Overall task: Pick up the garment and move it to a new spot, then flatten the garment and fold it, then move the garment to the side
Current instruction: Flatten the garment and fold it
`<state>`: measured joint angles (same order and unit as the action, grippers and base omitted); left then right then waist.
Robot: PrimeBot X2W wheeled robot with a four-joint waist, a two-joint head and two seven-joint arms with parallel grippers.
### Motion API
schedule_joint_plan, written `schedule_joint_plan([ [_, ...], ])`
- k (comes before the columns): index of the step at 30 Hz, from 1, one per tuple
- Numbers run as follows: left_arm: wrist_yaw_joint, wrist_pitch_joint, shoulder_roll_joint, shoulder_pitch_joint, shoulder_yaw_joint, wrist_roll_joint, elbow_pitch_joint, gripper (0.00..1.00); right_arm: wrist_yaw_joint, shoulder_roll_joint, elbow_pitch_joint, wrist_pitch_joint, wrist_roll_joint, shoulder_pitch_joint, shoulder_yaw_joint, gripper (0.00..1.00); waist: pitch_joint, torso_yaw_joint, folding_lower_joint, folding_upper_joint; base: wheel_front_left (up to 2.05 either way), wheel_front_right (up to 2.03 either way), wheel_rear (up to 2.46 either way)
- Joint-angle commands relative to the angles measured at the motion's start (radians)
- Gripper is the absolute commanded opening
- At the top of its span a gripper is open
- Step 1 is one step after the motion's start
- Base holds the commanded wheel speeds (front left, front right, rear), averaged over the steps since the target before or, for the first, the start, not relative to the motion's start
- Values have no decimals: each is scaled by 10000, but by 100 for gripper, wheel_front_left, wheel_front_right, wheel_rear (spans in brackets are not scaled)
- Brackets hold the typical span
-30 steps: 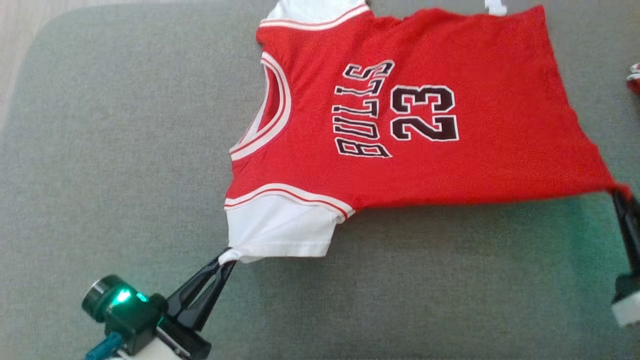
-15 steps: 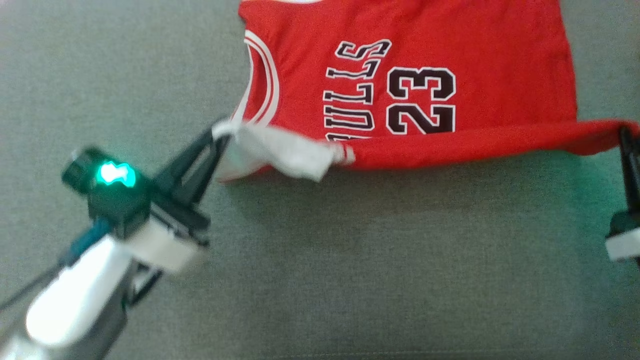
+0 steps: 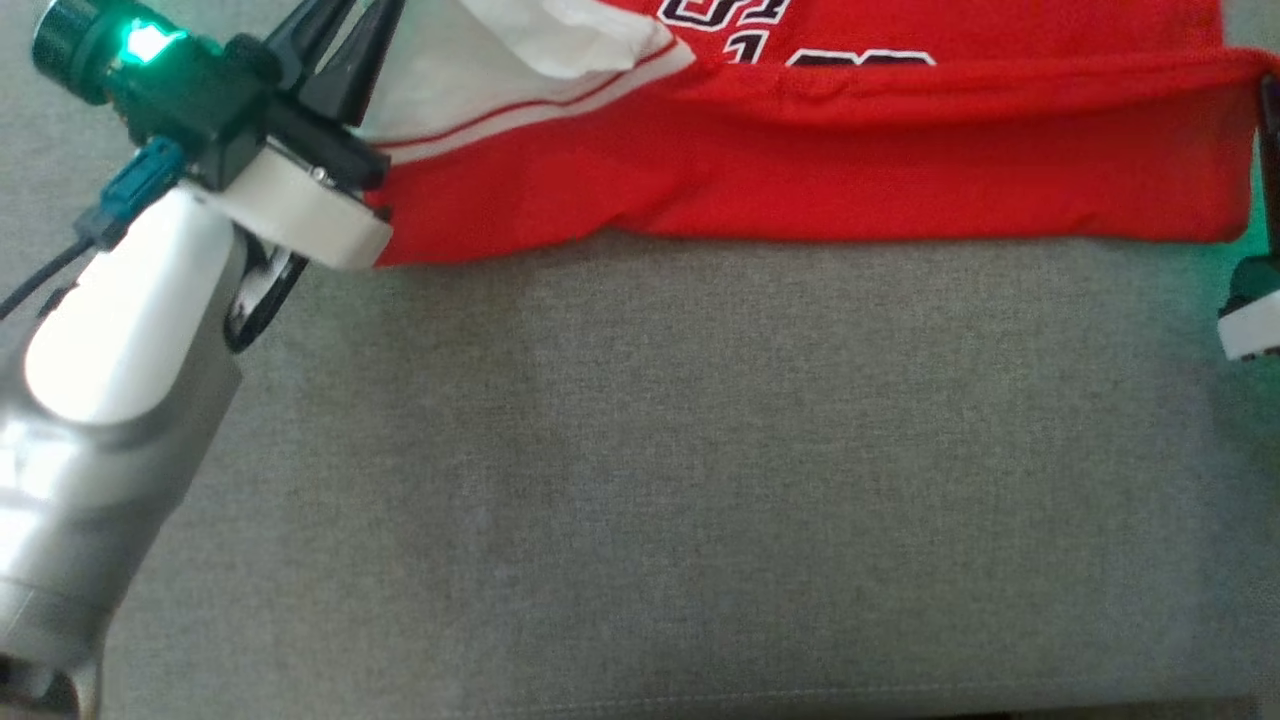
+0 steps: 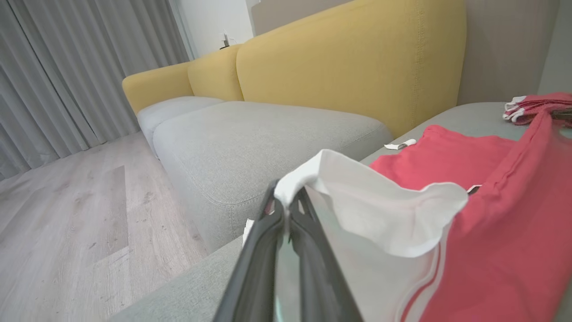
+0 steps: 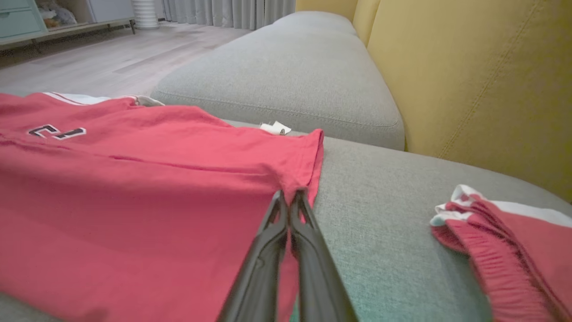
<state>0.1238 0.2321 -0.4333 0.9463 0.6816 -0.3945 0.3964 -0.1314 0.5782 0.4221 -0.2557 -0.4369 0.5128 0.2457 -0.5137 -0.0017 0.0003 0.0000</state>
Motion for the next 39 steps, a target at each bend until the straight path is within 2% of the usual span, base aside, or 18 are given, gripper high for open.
schedule_joint_plan([
  [1,25,113,-282,392,-310,117,5,100,7,227,-32,-61,-95,-25,125,100,-99,-28,-3,0,0,0,0],
  [5,-206,240,-27,275,-467,112,547,100,7,62,224,-61,-70,147,240,100,-76,-23,-3,0,0,0,0],
  [16,-1809,172,949,-2745,-1328,-1175,1262,100,7,-878,-530,-61,507,-1320,-1064,100,493,104,-3,0,0,0,0],
  [21,-1808,-456,1304,-3229,-1637,-2063,1653,100,7,-1075,-624,-61,587,-1655,-1202,100,573,73,-3,0,0,0,0],
  [26,-1270,-820,1585,-3632,-1764,-2868,1606,100,7,-1248,-574,-61,645,-1795,-1119,100,736,-41,-3,0,0,0,0],
  [28,-1225,-663,1568,-3802,-1813,-2946,1405,100,7,-1310,-536,-61,641,-1822,-1108,100,831,-66,-3,0,0,0,0],
  [34,-1626,-177,1267,-4221,-1897,-2613,528,100,7,-1416,-450,-61,612,-1999,-1063,100,1082,-43,-3,0,0,0,0],
  [39,-1847,-949,1022,-4328,-1582,-2434,196,100,7,-1448,-438,-61,562,-2061,-1015,100,1136,-67,-3,0,0,0,0],
])
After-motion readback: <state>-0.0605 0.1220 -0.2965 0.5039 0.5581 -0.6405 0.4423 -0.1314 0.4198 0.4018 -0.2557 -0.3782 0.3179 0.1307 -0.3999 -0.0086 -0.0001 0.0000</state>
